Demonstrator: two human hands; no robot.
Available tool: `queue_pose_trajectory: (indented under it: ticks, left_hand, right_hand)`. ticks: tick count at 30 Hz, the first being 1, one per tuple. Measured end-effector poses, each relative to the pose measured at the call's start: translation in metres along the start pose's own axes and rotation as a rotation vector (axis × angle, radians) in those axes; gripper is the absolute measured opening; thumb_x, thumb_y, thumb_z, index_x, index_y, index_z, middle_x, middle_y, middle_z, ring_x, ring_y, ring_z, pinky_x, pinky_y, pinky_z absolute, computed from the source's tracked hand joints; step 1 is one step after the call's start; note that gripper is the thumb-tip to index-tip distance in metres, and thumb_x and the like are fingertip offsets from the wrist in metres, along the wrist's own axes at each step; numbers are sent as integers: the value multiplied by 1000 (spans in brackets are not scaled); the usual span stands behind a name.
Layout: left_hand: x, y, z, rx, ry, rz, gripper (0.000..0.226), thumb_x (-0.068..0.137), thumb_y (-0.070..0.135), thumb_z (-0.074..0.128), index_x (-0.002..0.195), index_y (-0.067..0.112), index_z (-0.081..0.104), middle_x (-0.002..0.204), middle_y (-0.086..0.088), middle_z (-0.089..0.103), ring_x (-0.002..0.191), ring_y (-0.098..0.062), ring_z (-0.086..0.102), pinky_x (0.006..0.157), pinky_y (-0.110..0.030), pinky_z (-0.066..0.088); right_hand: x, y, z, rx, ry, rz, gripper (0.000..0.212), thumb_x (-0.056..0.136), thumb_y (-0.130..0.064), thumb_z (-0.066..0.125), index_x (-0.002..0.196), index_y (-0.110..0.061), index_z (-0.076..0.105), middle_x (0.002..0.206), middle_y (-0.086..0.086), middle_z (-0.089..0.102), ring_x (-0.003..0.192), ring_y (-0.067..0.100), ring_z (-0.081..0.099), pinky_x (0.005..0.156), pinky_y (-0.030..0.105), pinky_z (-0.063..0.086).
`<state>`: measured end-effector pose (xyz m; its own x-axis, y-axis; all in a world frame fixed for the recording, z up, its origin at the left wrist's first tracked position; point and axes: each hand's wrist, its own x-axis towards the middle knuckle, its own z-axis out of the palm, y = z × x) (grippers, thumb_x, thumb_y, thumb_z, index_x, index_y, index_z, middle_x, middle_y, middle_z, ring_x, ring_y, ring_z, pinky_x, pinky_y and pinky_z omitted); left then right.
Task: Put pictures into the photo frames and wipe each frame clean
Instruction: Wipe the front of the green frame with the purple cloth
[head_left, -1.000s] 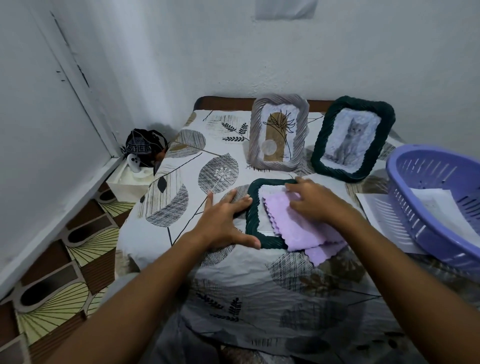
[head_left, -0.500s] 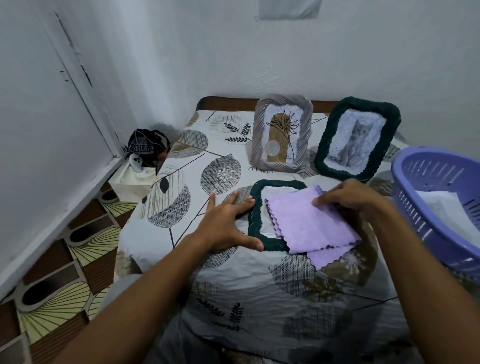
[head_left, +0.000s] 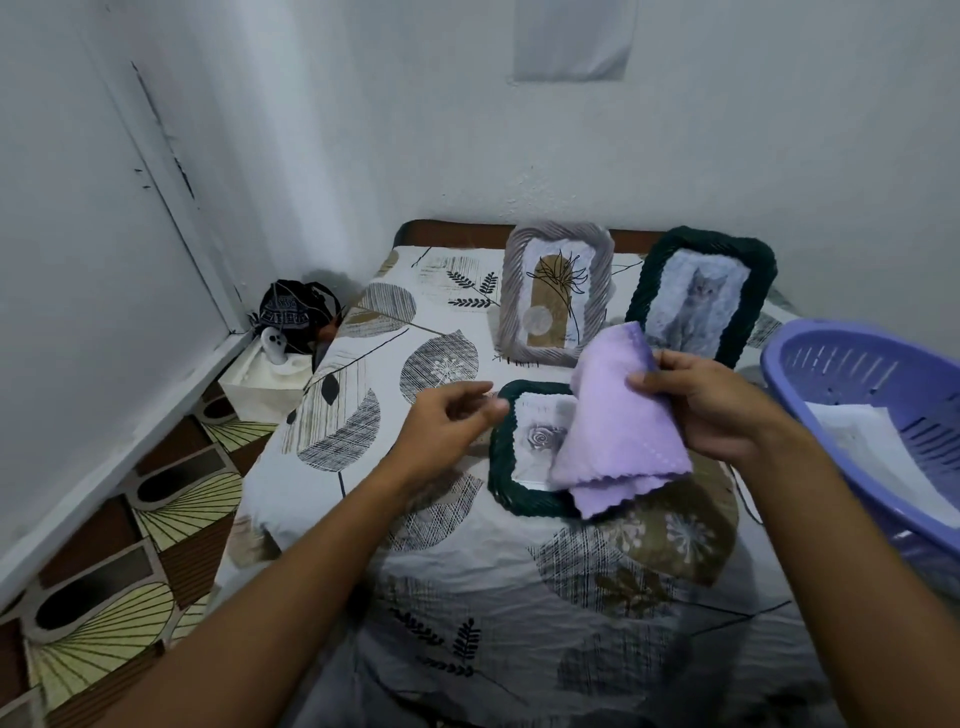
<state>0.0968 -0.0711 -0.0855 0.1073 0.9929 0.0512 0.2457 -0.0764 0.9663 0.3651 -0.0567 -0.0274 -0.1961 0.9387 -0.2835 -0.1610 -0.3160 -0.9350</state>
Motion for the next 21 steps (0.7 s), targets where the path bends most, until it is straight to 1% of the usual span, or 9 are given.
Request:
queue_pose_trajectory:
  ticks: [2, 4, 7, 9, 12, 13, 15, 17, 21]
  left_hand:
    - [0, 11, 5, -338, 30, -160, 50, 87, 33, 64, 126, 4, 55, 110, -13, 68, 101, -28, 66, 91, -42, 54]
    - [4, 18, 3, -654, -23, -376, 57, 84, 43, 61, 124, 3, 51, 111, -15, 64, 102, -30, 61, 95, -49, 48]
    - [4, 22, -14, -821, -101, -521, 53, 79, 46, 62, 103, -1, 55, 89, -16, 61, 83, -30, 61, 82, -43, 49]
    - [3, 21, -33, -859, -75, -505, 40, 78, 34, 65, 97, 0, 58, 85, -15, 64, 75, -29, 64, 74, -39, 54]
    - [3, 16, -64, -851, 19, -482, 29, 78, 13, 62, 102, -3, 59, 87, -16, 70, 73, -27, 70, 67, -37, 60]
    - [3, 13, -75, -812, 50, -497, 28, 78, 9, 62, 103, -3, 58, 86, -17, 70, 73, -27, 70, 66, -38, 60]
    - [3, 8, -93, -702, 93, -525, 15, 85, 4, 57, 99, -3, 58, 80, -16, 71, 68, -25, 70, 61, -36, 60]
    - [4, 4, -107, -603, 135, -546, 7, 92, 4, 51, 94, -1, 57, 70, -14, 70, 59, -23, 69, 51, -33, 58]
    - [5, -1, -122, -481, 198, -609, 19, 95, 16, 52, 79, 6, 57, 53, -6, 65, 44, -17, 63, 47, -25, 52]
  right_hand:
    - [4, 2, 15, 117, -43, -16, 58, 69, -1, 64, 125, 4, 50, 104, 17, 62, 92, 29, 61, 73, 38, 59]
    - [12, 8, 32, 207, -117, -17, 75, 61, -6, 79, 129, 6, 49, 113, 19, 62, 98, 31, 62, 77, 41, 58]
    - [26, 20, 60, 303, -265, -4, 94, 37, -10, 95, 121, 2, 56, 108, 19, 67, 95, 30, 67, 75, 41, 58]
    - [34, 27, 82, 344, -298, 36, 82, 45, -6, 92, 119, 2, 56, 107, 19, 67, 94, 31, 68, 75, 44, 58]
    - [46, 35, 111, 323, -225, 103, 34, 82, 5, 59, 116, -1, 57, 100, 15, 68, 88, 26, 67, 73, 40, 60]
    - [49, 36, 121, 232, -188, 119, 24, 88, 6, 52, 109, -3, 58, 92, 12, 68, 81, 23, 66, 66, 36, 60]
    - [56, 38, 139, -43, -95, 133, 12, 89, 3, 56, 94, -7, 59, 76, 7, 62, 66, 19, 59, 53, 28, 53]
    - [65, 41, 152, -236, -31, 142, 9, 84, 1, 64, 83, -6, 58, 65, 7, 55, 54, 18, 52, 46, 27, 48]
    - [81, 51, 169, -359, -9, 188, 23, 81, 0, 71, 66, -4, 54, 55, 9, 52, 39, 18, 46, 37, 23, 46]
